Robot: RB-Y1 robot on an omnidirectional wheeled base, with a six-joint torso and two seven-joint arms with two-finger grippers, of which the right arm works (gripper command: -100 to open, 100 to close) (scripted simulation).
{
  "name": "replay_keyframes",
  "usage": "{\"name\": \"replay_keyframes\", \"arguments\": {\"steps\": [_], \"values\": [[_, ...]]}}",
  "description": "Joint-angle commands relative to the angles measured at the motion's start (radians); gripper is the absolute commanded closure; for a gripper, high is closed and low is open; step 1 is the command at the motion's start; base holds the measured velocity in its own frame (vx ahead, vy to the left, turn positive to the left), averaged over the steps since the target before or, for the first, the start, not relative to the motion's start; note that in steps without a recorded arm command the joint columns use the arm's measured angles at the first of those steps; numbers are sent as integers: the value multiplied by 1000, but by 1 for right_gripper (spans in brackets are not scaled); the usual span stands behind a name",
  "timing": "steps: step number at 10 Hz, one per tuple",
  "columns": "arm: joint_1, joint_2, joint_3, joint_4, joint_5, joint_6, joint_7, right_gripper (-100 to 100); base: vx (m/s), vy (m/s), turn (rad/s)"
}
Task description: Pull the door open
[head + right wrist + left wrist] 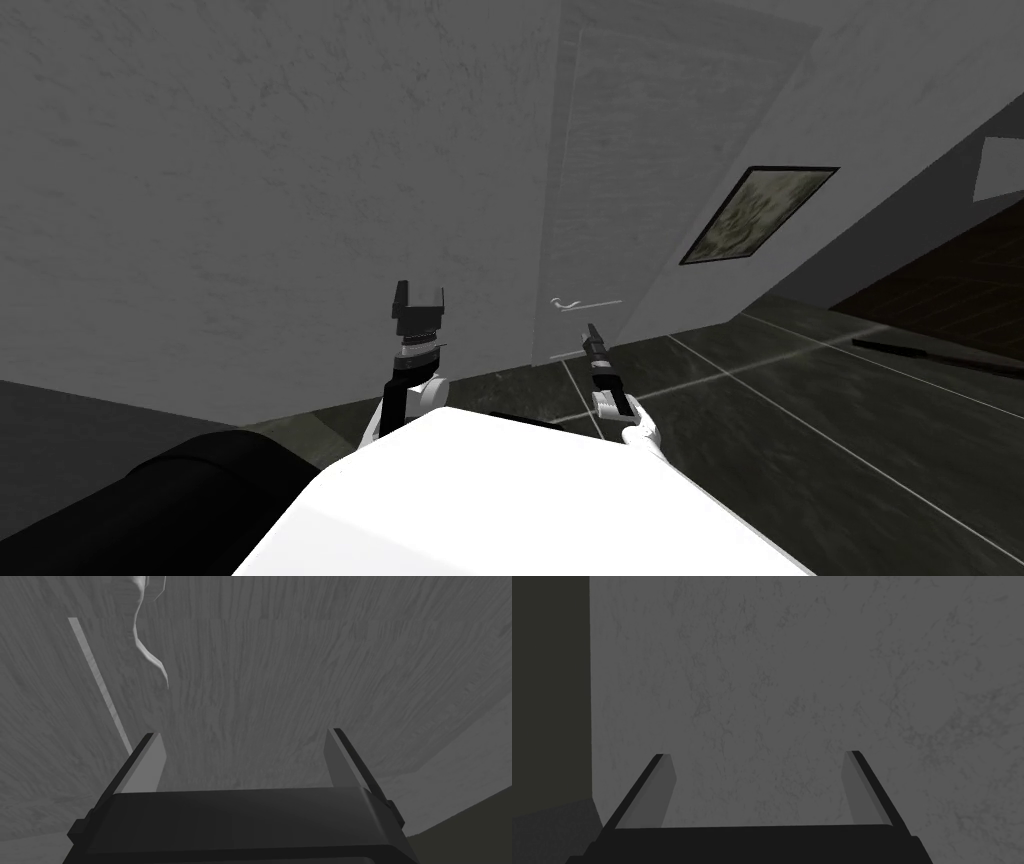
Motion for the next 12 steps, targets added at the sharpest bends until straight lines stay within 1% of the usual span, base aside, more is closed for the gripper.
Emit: {"name": "replay_keyframes", "arguments": {"steps": [1, 2, 4, 5, 7, 8, 9, 12], "values": [[-25, -6, 1, 50, 1, -1, -5, -100, 26, -94, 217], [-25, -6, 1, 57, 1, -1, -5, -100, 16, -85, 94], [-58, -15, 2, 125, 1, -5, -11, -100, 17, -81, 175], [-58, -15, 2, 128, 1, -5, -11, -100, 14, -71, 56], [-91, -24, 2, 189, 2, -9, -17, -100, 8, -72, 150], [-91, -24, 2, 197, 2, -9, -17, -100, 10, -71, 77], [-105, -28, 3, 227, 2, -11, -20, -100, 12, -68, 109], [-146, -38, 3, 312, 3, -16, -28, -100, 17, -89, 186]]}}
